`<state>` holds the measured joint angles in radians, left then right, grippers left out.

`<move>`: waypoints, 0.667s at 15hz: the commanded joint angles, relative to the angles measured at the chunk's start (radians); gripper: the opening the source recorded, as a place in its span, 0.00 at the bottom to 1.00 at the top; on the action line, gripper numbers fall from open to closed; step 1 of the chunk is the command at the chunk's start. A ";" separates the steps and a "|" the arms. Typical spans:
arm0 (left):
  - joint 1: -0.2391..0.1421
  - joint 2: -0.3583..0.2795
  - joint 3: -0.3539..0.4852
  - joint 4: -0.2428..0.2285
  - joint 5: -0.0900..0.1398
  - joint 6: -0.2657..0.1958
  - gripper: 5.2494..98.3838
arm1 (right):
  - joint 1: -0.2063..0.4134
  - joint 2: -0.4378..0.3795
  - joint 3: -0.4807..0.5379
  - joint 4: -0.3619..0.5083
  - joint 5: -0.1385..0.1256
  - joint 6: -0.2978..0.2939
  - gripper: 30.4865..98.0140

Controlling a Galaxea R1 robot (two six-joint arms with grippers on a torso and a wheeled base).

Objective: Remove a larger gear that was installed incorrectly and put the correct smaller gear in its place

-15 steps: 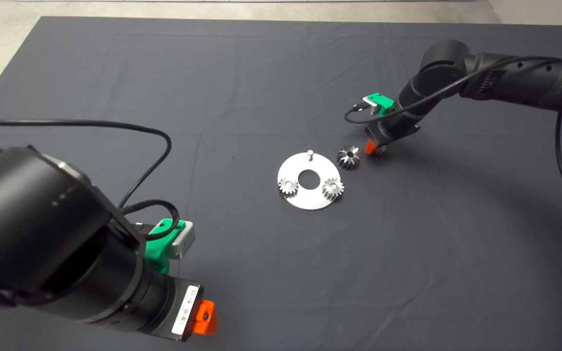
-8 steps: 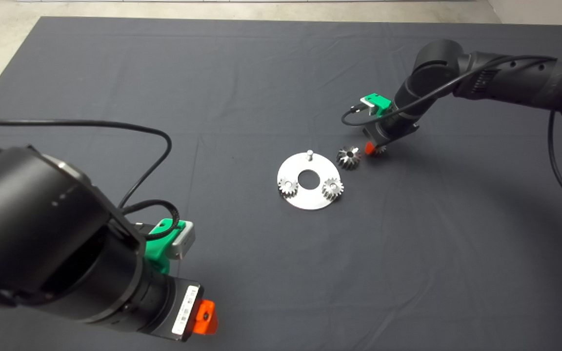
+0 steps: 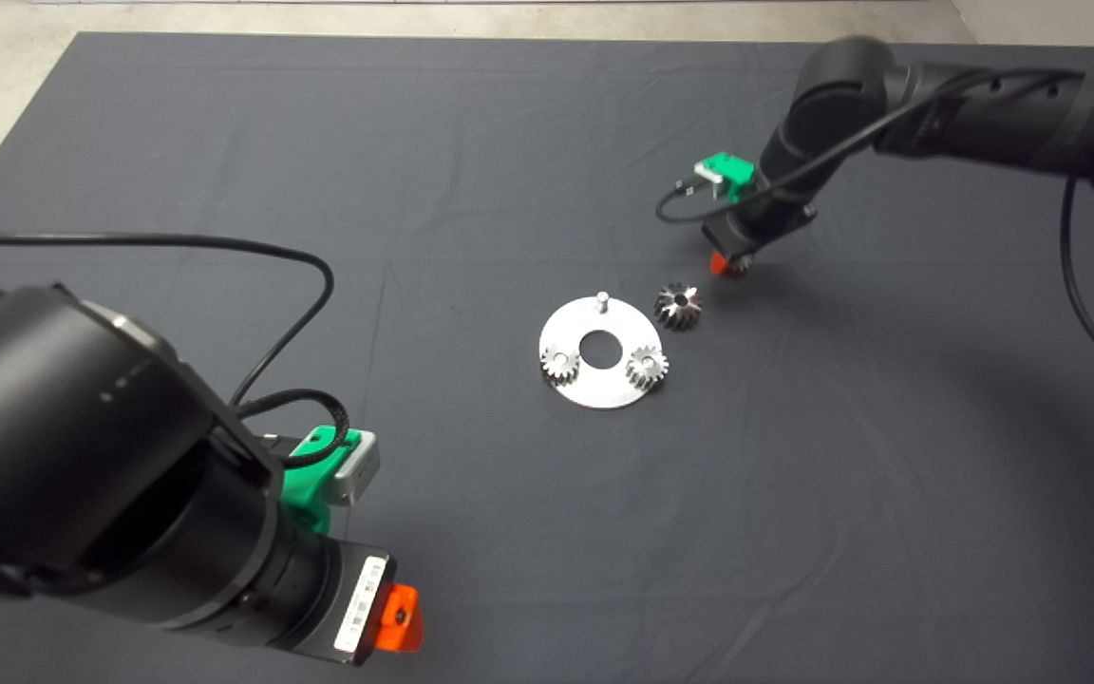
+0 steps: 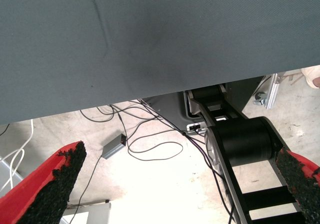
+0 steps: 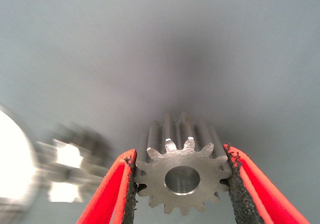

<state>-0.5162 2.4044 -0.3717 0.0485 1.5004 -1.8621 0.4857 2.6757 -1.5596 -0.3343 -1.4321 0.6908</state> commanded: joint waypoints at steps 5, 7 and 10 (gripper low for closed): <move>-0.016 0.000 0.016 -0.018 0.003 -0.005 1.00 | 0.110 0.100 0.001 0.034 -0.022 0.085 0.16; -0.016 0.000 0.018 -0.018 0.004 -0.005 1.00 | 0.106 0.135 -0.012 0.039 -0.022 0.095 0.16; -0.016 0.000 0.016 -0.018 0.004 -0.005 1.00 | 0.103 0.193 -0.040 0.054 -0.022 0.117 0.15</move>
<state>-0.5162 2.4045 -0.3713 0.0485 1.5004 -1.8621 0.5579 2.8243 -1.5746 -0.3174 -1.4551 0.7837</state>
